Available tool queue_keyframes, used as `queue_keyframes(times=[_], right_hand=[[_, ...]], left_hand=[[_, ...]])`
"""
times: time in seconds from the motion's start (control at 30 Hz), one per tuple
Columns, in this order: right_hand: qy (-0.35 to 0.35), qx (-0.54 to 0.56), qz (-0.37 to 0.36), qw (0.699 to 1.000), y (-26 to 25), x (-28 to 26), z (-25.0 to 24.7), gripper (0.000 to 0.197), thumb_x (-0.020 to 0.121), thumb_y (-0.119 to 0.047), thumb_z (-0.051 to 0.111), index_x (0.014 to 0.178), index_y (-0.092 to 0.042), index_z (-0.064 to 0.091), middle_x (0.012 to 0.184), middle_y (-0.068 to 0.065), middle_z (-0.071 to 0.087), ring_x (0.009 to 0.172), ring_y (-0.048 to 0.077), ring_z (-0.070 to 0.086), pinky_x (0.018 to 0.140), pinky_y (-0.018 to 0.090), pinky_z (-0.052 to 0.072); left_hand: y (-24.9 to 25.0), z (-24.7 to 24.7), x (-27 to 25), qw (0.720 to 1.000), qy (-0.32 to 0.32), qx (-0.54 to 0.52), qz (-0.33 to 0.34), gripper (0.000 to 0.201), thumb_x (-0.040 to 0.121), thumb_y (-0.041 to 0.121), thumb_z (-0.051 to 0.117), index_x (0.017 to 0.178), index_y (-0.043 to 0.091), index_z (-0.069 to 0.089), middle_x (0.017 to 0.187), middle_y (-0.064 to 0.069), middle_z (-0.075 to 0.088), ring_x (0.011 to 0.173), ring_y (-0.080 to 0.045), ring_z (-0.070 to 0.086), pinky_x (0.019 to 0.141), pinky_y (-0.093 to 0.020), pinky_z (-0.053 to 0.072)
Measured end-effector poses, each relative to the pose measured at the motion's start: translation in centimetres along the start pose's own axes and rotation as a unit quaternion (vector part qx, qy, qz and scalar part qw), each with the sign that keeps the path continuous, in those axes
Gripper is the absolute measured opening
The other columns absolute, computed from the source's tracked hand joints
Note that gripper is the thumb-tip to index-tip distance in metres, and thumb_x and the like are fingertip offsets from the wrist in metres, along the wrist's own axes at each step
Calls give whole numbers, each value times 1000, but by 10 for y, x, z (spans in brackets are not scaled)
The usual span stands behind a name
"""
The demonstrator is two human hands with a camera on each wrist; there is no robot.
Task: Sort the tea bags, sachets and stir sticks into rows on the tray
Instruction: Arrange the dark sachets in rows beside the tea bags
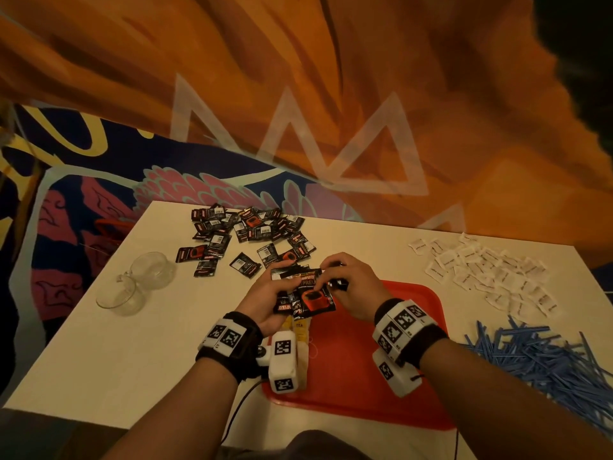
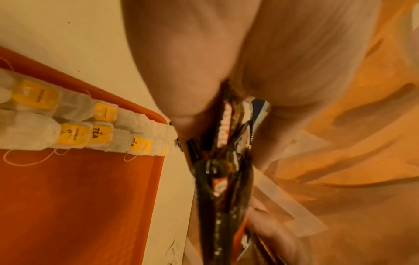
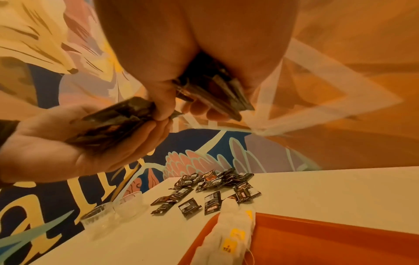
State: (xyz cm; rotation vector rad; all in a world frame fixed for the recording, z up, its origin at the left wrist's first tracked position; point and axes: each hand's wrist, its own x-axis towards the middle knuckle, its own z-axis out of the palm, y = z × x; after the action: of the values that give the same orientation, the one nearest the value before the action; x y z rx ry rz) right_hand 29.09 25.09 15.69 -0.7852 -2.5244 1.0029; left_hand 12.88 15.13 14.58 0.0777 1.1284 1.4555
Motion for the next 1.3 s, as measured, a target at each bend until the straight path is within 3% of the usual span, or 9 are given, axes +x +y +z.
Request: queue_keyframes(times=[0.07,0.13,0.2,0.3,0.43,0.6,0.9,1.17,1.3], right_hand=[[16,23,20,999,2,0,2,36,85,5,62,87,-28,75,107,-11,56,96,2,51,84,5,37],[62,131,96,985,6,1,5,38,88,2,61,87,-34,71,101,-7,63,82,7,57,72,15,46],[110,318,209,918,4,2,7,24,90,-3,62,91,-26,69,88,4,65,60,16,55,51,26,43],[78,485,283,824,-4,3,9,24,83,-21,76,101,-14,62,87,12,67,62,20,63,46,25,43],[-18,479,283,831,-15,6,13,33,81,-18,77,109,-7,65,84,6,72,64,16,69,48,23,50],[-18,472,313,824,-11,11,10,28,85,-8,71,113,-6,66,89,9,73,71,21,71,55,26,53],[52,522,315,791,2,2,-2,40,87,19,45,114,-4,62,94,23,64,72,26,66,63,38,57],[-2,362,288,886,-3,6,4,21,82,-15,77,99,-8,67,69,2,65,49,11,55,42,21,44],[27,285,245,926,-1,7,11,14,81,-8,76,88,-17,68,85,3,70,79,20,67,69,33,56]], left_hand=[[0,0,0,1000,-1,20,9,45,89,-16,53,122,14,54,111,-25,68,88,-36,70,69,-43,60],[0,2,0,999,7,30,19,45,88,-17,54,121,14,54,107,-22,68,86,-34,71,63,-40,61],[2,4,-1,999,8,34,25,44,88,-16,55,119,15,55,107,-21,68,84,-33,71,59,-39,61],[1,8,-2,998,3,51,43,46,87,-14,59,125,11,51,112,-21,67,85,-30,72,62,-39,61],[-2,14,-1,997,1,64,48,45,90,-6,62,132,4,48,115,-24,67,94,-33,70,77,-45,60],[0,12,2,999,-12,42,21,43,90,-15,48,127,6,52,116,-25,65,94,-36,67,85,-51,53],[-4,4,6,994,28,94,50,42,87,-21,53,112,13,54,105,-18,66,89,-33,67,70,-44,56],[-7,7,5,988,20,128,78,32,88,-10,62,114,7,53,106,-21,67,92,-34,68,83,-50,57],[-6,7,6,991,26,119,52,18,96,3,59,112,10,57,108,-23,67,89,-35,69,76,-48,59]])
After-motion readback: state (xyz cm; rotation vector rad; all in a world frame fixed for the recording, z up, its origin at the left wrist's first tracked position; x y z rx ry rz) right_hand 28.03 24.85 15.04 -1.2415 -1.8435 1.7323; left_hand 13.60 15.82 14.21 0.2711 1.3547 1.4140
